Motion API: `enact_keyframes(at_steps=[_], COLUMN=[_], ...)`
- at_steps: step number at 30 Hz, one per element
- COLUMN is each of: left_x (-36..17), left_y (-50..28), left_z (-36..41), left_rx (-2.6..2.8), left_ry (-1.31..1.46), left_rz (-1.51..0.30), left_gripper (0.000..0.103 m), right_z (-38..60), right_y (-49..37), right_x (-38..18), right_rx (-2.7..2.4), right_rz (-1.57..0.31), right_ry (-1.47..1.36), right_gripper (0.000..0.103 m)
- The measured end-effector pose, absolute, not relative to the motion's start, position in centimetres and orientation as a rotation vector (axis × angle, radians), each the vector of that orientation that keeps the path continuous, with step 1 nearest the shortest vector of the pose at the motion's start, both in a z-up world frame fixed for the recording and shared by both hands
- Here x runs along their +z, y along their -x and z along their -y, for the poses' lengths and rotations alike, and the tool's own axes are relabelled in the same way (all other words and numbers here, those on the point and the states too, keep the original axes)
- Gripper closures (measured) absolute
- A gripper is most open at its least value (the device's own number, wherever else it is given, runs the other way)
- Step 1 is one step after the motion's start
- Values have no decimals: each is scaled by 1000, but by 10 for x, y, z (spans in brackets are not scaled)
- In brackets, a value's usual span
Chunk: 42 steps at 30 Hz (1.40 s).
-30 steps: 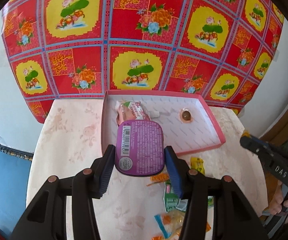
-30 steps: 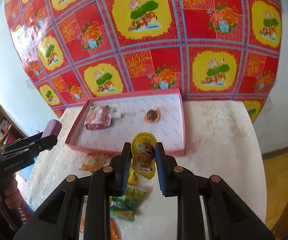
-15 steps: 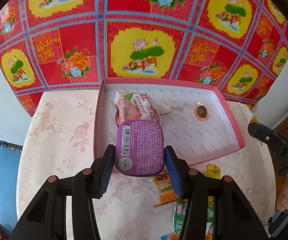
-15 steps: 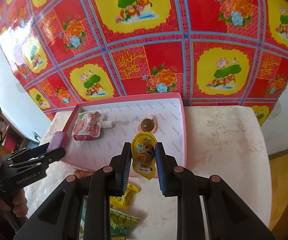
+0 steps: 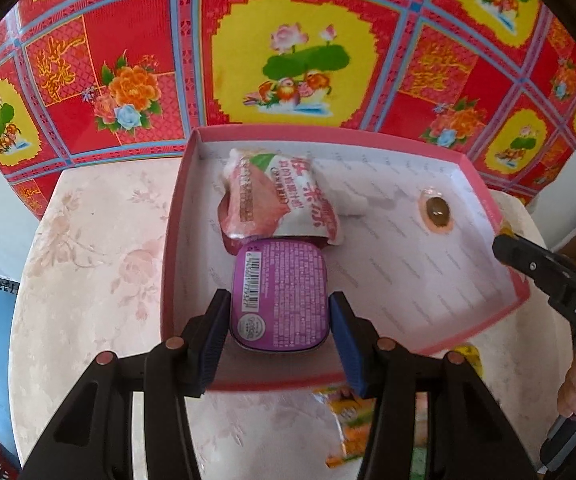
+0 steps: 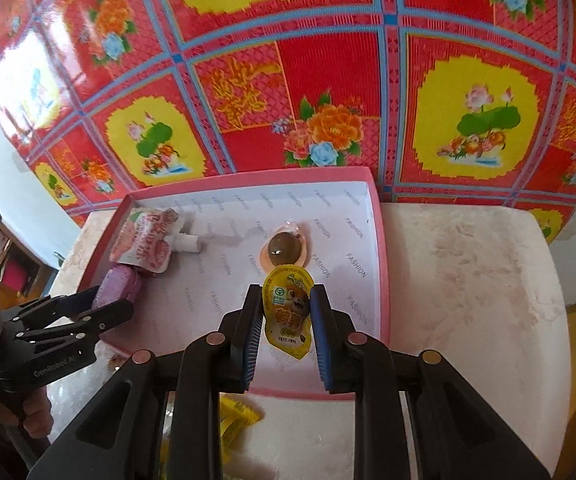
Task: Organize snacks
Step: 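Lower the purple tin into the tray with the left gripper while the right carries the jelly cup there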
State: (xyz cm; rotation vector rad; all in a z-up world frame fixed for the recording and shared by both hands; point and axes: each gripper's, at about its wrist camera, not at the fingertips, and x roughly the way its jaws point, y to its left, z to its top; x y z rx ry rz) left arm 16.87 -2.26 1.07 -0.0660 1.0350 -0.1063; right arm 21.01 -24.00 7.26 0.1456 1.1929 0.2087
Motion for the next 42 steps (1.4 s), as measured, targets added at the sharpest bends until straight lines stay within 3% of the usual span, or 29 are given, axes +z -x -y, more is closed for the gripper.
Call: enact_keyframes(at_steps=[25, 30, 32, 42], left_x=[-2, 8, 12, 38], left_y=[-213, -208, -202, -172], left_z=[36, 30, 29, 35], left_rx=[-96, -101, -105, -140], left_ry=[55, 92, 96, 86], left_rz=[-1007, -1014, -1007, -975], left_gripper=[47, 45, 43, 43], right_z=[233, 236, 238, 245], right_y=[-241, -240, -239, -222], right_x=[28, 29, 31, 61], right_rx=[186, 197, 202, 200], right_rz=[-1214, -1213, -1210, -1154], right_ry=[-124, -141, -152, -175], right_gripper=[78, 75, 69, 68])
